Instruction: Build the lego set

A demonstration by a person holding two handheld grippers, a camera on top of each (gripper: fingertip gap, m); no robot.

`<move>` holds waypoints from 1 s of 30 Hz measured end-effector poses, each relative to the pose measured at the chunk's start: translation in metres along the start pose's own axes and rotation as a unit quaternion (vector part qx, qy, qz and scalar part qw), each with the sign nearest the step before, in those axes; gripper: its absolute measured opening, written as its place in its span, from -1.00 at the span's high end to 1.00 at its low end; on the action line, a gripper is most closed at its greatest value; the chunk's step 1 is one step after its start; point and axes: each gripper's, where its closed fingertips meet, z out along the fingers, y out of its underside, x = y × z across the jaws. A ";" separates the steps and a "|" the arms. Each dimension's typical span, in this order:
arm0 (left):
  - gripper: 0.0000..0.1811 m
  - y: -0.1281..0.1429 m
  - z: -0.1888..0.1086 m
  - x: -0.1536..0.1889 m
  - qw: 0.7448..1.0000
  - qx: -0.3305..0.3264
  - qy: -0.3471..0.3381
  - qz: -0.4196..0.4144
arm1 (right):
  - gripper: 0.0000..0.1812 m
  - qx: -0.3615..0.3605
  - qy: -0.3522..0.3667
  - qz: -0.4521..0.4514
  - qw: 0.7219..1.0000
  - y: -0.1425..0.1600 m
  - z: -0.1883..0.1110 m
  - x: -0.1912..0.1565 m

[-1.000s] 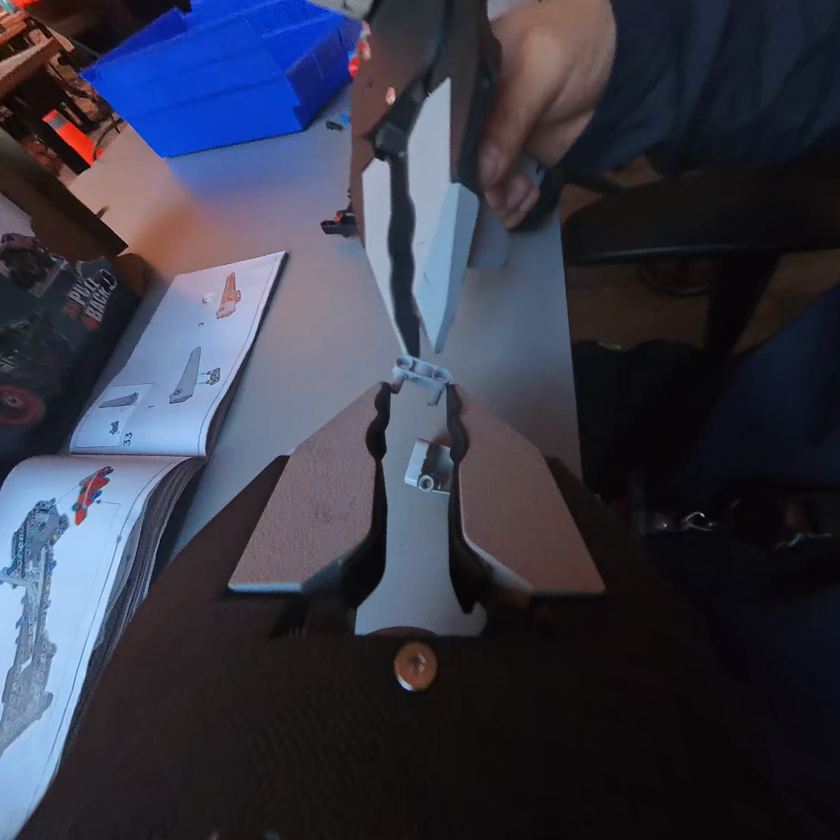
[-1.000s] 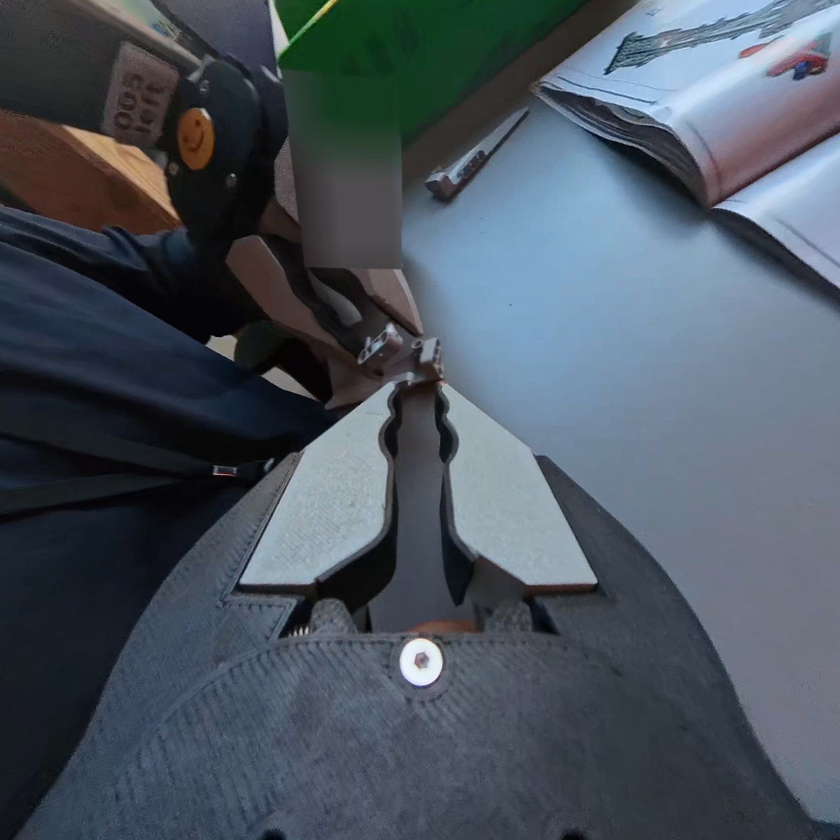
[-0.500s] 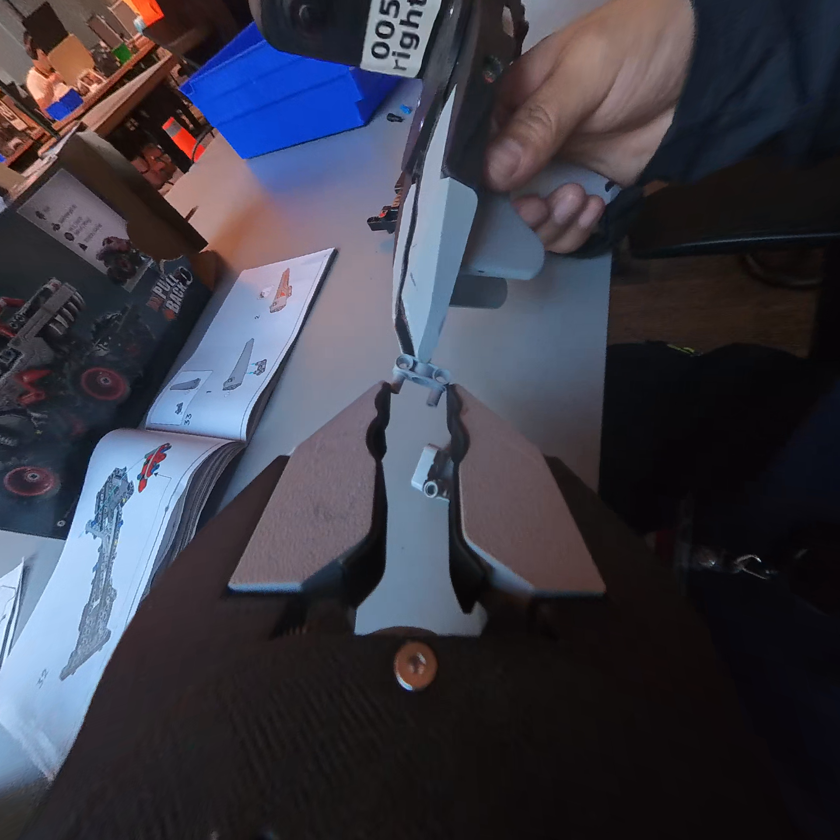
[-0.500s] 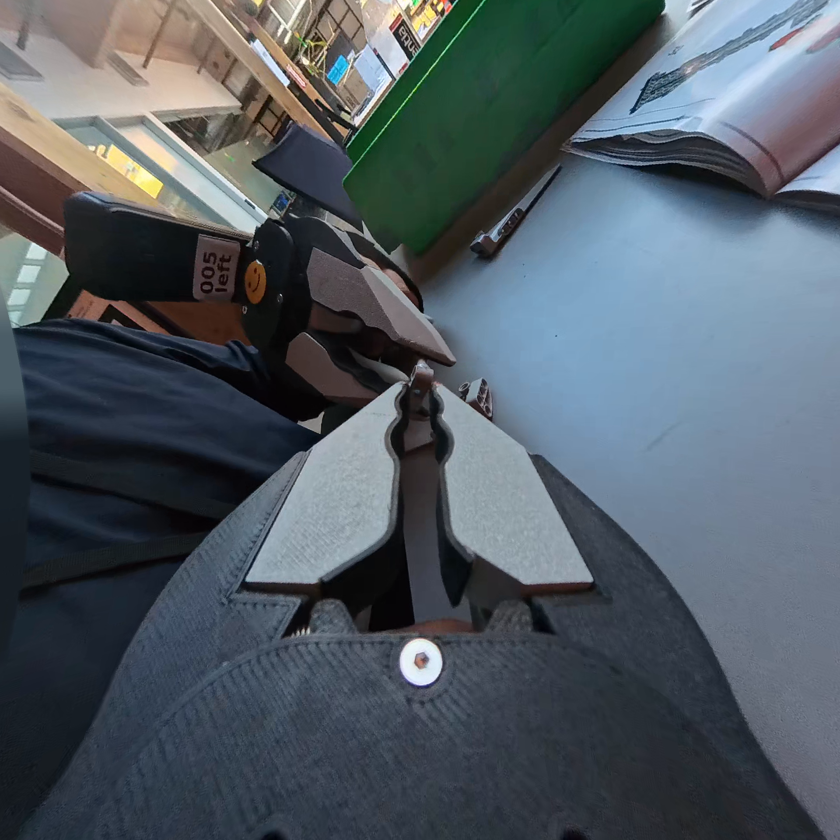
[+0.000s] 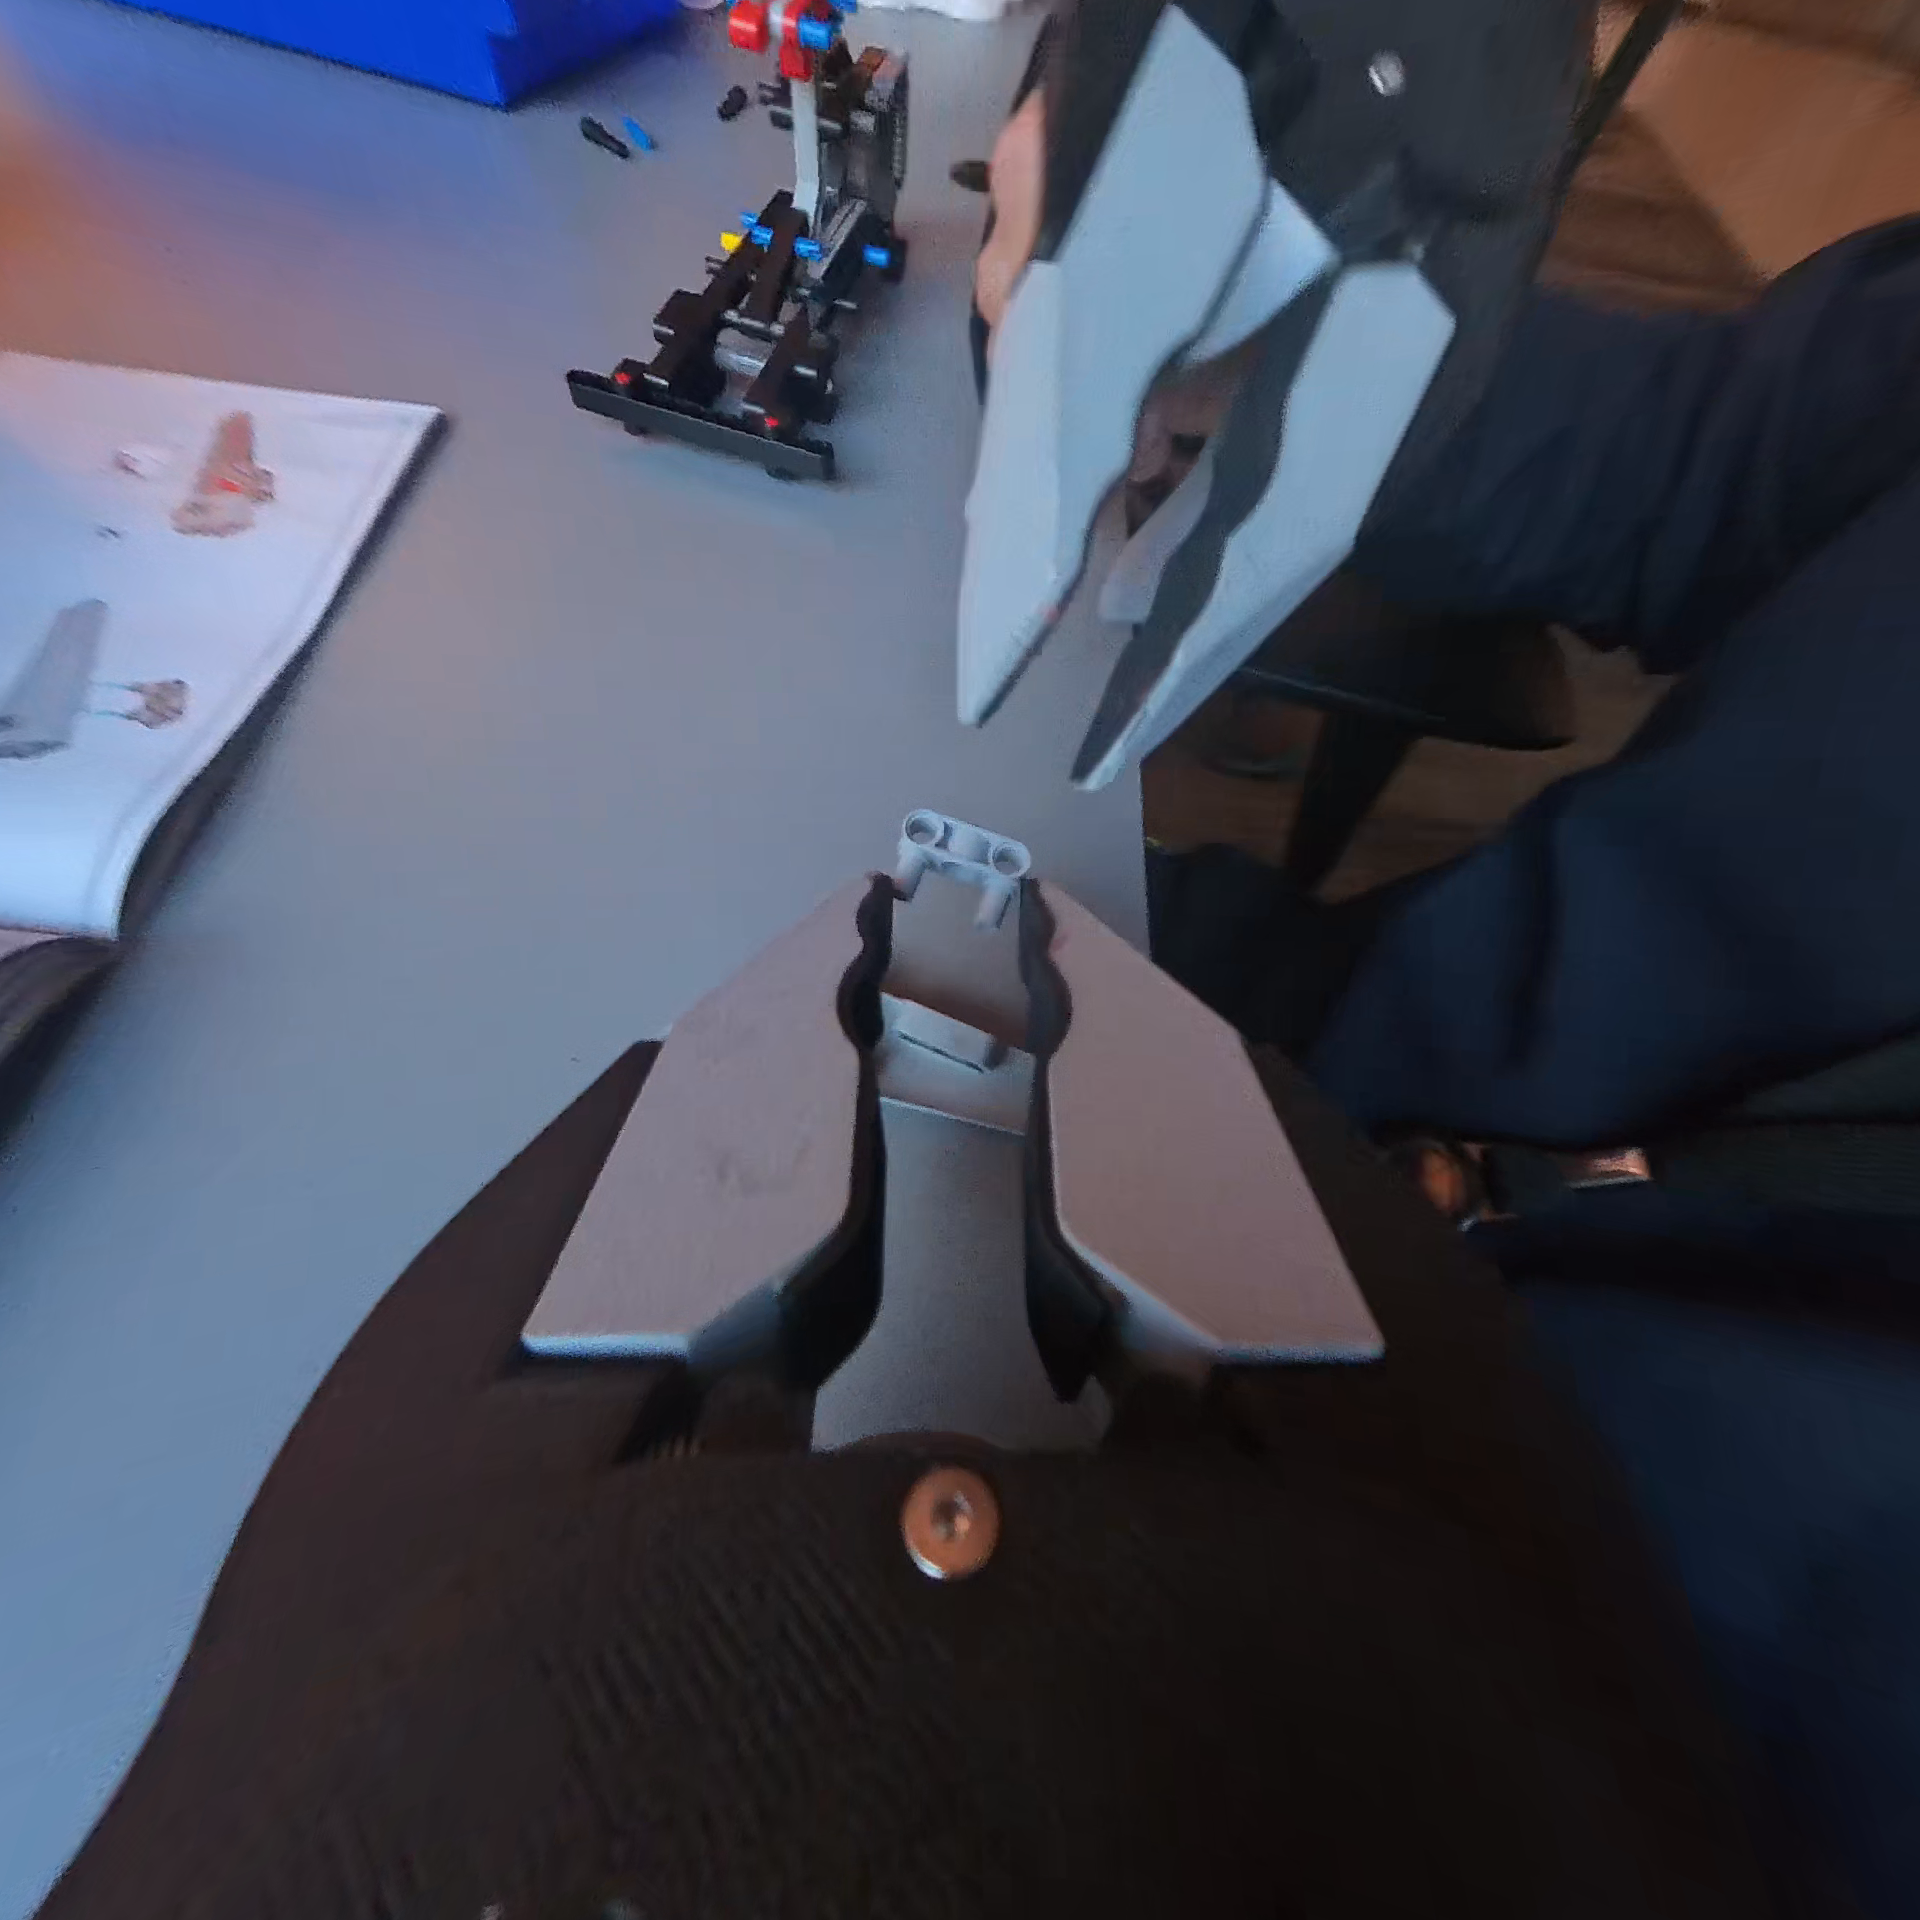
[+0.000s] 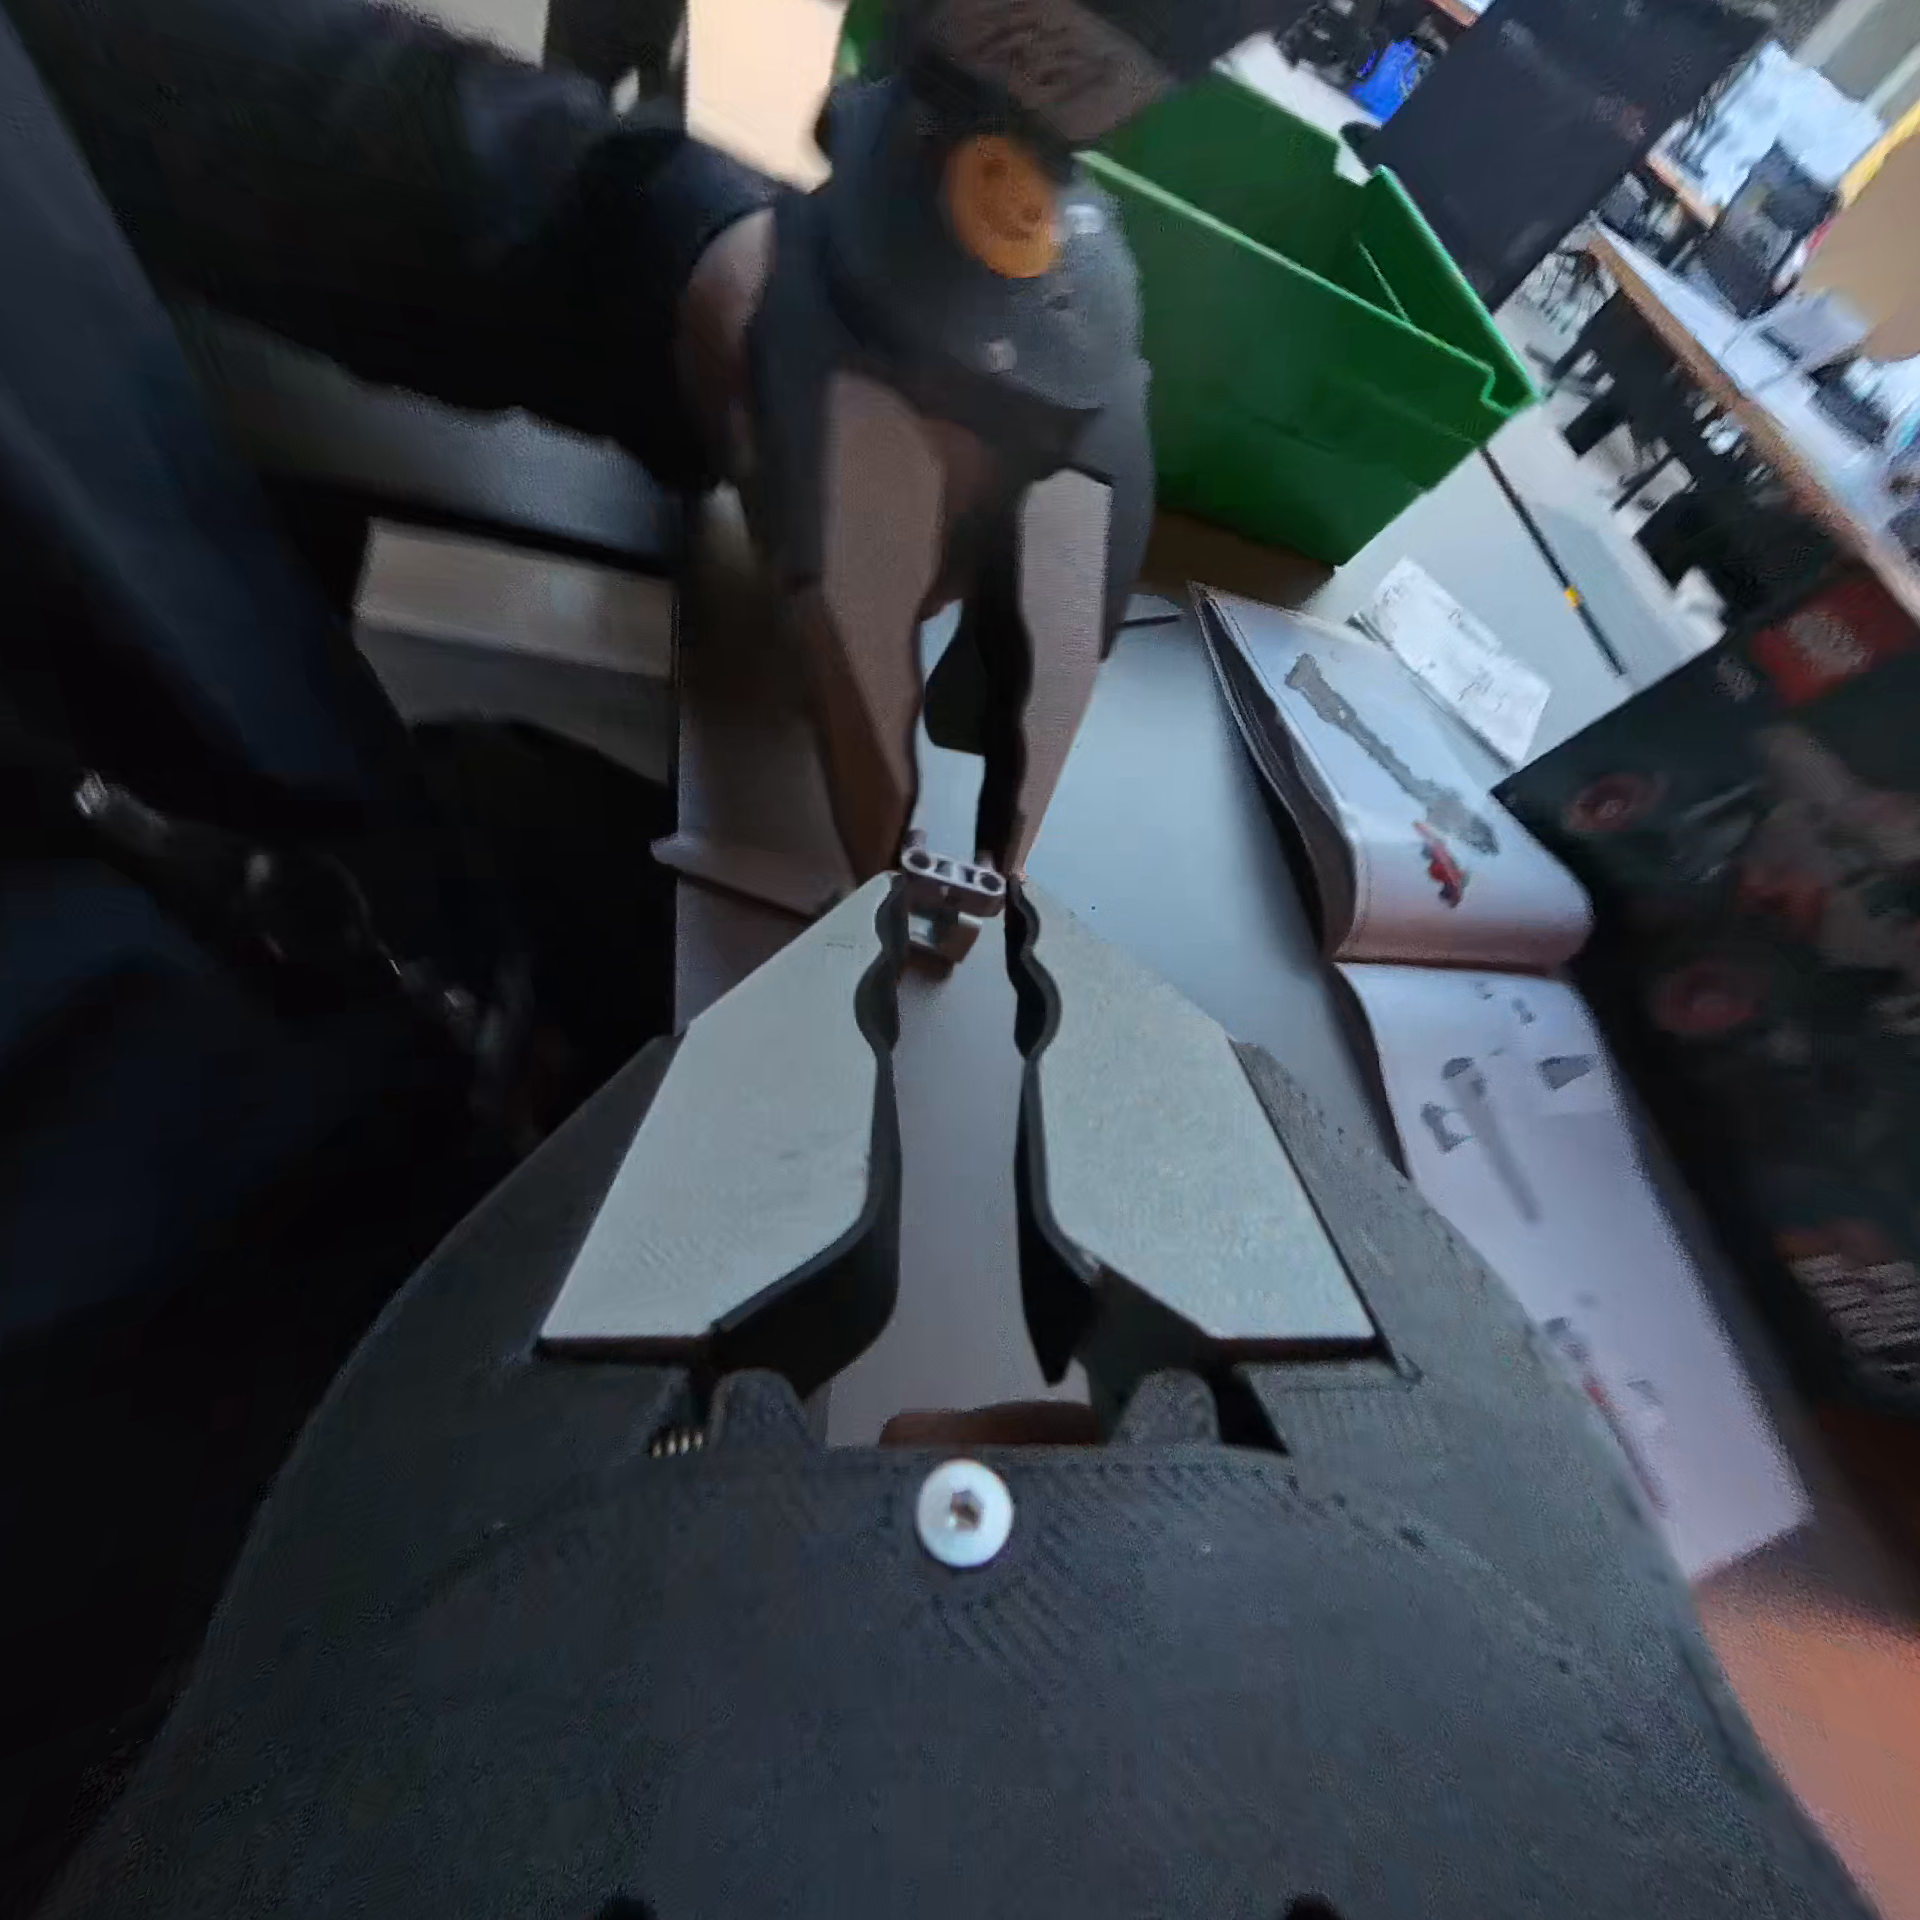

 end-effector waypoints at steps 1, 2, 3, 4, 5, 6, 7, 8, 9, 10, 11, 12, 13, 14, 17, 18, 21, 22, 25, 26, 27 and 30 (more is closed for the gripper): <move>0.77 0.001 0.000 0.002 1.000 -0.003 0.015 -0.011 | 0.83 -0.015 0.009 -0.036 0.999 0.002 0.002 -0.002; 0.76 0.002 0.000 0.004 0.999 -0.007 0.029 -0.018 | 0.82 -0.028 0.021 -0.068 0.997 0.004 0.003 -0.003; 0.77 0.002 0.000 0.005 0.999 -0.007 0.038 -0.023 | 0.81 -0.036 0.024 -0.094 0.995 0.005 0.005 -0.006; 0.76 0.002 0.000 0.007 0.998 -0.008 0.050 -0.029 | 0.84 -0.042 0.027 -0.116 0.992 0.005 0.007 -0.008; 0.76 0.002 0.000 0.011 0.997 -0.009 0.068 -0.039 | 0.84 -0.046 0.035 -0.135 0.989 0.004 0.009 -0.008; 0.76 0.002 0.000 0.013 0.995 -0.010 0.081 -0.048 | 0.85 -0.049 0.040 -0.155 0.986 0.003 0.010 -0.010; 0.76 0.002 0.000 0.013 0.995 -0.011 0.085 -0.056 | 0.91 -0.053 0.045 -0.175 0.982 0.003 0.011 -0.011; 0.76 0.002 0.000 0.012 0.994 -0.012 0.088 -0.059 | 0.94 -0.057 0.052 -0.194 0.978 0.002 0.011 -0.010; 0.76 0.002 -0.001 0.012 0.994 -0.009 0.090 -0.063 | 0.95 -0.062 0.061 -0.213 0.973 0.002 0.012 -0.010; 0.77 0.000 -0.002 0.012 0.993 -0.005 0.093 -0.067 | 0.99 -0.067 0.065 -0.230 0.969 0.003 0.012 -0.010; 0.77 0.000 -0.003 0.011 0.993 -0.002 0.095 -0.073 | 1.00 -0.071 0.072 -0.246 0.964 0.002 0.013 -0.010; 0.76 -0.001 -0.003 0.010 0.992 0.000 0.096 -0.079 | 1.00 -0.076 0.080 -0.261 0.959 0.003 0.013 -0.009; 0.76 -0.001 -0.003 0.010 0.992 0.002 0.098 -0.085 | 0.98 -0.083 0.086 -0.274 0.954 0.003 0.014 -0.009; 0.77 0.000 -0.004 0.010 0.990 0.002 0.103 -0.091 | 0.96 -0.088 0.091 -0.282 0.951 0.003 0.014 -0.008; 0.76 0.000 -0.004 0.012 0.988 -0.001 0.116 -0.099 | 0.87 -0.086 0.090 -0.286 0.950 0.002 0.016 -0.010; 0.76 0.000 -0.004 0.012 0.988 -0.001 0.119 -0.100 | 0.88 -0.086 0.092 -0.286 0.950 0.001 0.016 -0.009; 0.76 0.001 -0.004 0.016 0.986 -0.006 0.132 -0.106 | 0.94 -0.084 0.090 -0.289 0.949 -0.001 0.016 -0.009; 0.77 0.001 -0.005 0.018 0.984 -0.005 0.140 -0.109 | 0.92 -0.084 0.091 -0.292 0.948 -0.001 0.016 -0.009; 0.76 0.000 -0.004 0.021 0.981 -0.005 0.154 -0.116 | 0.91 -0.091 0.096 -0.307 0.943 0.000 0.019 -0.009; 0.76 0.001 -0.004 0.021 0.981 -0.007 0.153 -0.116 | 0.92 -0.094 0.096 -0.311 0.941 0.002 0.020 -0.010; 0.76 0.001 -0.004 0.021 0.981 -0.009 0.153 -0.116 | 0.92 -0.096 0.096 -0.314 0.940 0.002 0.021 -0.010; 0.78 -0.001 -0.007 0.019 0.981 -0.002 0.151 -0.120 | 0.94 -0.092 0.102 -0.295 0.945 0.002 0.021 -0.008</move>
